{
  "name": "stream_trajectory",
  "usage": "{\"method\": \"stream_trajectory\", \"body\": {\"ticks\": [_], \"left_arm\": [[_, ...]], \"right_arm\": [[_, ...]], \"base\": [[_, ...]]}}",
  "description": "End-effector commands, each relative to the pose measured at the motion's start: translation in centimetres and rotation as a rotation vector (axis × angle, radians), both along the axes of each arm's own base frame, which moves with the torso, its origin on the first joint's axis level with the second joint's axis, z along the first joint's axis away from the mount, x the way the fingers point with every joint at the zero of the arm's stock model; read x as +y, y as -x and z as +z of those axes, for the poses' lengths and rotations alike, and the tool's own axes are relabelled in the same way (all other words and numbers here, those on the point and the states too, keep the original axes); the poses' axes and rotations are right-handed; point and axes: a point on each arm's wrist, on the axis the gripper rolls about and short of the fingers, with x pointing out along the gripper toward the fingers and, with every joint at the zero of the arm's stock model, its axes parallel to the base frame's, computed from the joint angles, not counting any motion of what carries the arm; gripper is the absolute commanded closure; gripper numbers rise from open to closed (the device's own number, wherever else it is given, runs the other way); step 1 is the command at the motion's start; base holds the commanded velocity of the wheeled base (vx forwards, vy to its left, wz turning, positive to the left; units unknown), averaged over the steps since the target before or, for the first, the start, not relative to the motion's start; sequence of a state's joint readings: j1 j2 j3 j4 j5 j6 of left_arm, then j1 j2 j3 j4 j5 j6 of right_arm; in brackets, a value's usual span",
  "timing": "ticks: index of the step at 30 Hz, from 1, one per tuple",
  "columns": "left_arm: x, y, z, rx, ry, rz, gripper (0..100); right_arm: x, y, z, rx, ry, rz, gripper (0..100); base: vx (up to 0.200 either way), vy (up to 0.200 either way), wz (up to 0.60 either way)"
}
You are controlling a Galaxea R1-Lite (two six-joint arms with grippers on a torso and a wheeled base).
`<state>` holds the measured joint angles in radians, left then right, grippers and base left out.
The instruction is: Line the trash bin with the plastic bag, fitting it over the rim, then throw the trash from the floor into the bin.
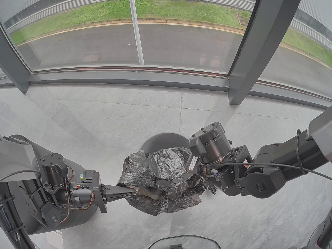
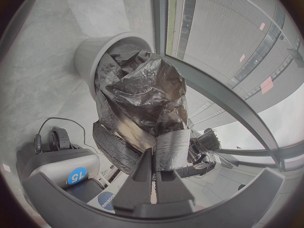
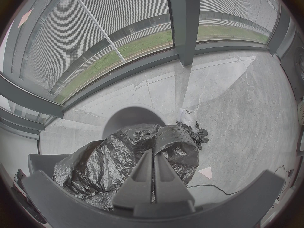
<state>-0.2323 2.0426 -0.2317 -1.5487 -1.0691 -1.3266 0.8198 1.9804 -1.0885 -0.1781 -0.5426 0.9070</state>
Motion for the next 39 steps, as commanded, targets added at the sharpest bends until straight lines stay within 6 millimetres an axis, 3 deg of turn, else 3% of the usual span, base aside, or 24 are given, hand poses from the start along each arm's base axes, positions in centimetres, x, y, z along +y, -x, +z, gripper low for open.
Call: {"method": "stream_trajectory", "body": {"ticks": [1, 19, 39], "left_arm": [[0.0, 0.1, -0.1, 0.007, -0.001, -0.004, 100], [-0.6, 0.2, -0.8, 0.03, -0.008, -0.024, 100], [1.1, -5.4, -0.5, -0.096, 0.019, 0.077, 100]], "right_arm": [[-0.2, 0.3, 0.6, 0.0, -0.01, 0.003, 100], [-0.6, 0.6, -1.7, 0.086, 0.0, -0.001, 100], [1.1, -4.2, -1.2, 0.013, -0.056, -0.028, 100]], "base": [[0.0, 0.0, 0.0], [0.0, 0.0, 0.0], [0.0, 0.0, 0.0]]}}
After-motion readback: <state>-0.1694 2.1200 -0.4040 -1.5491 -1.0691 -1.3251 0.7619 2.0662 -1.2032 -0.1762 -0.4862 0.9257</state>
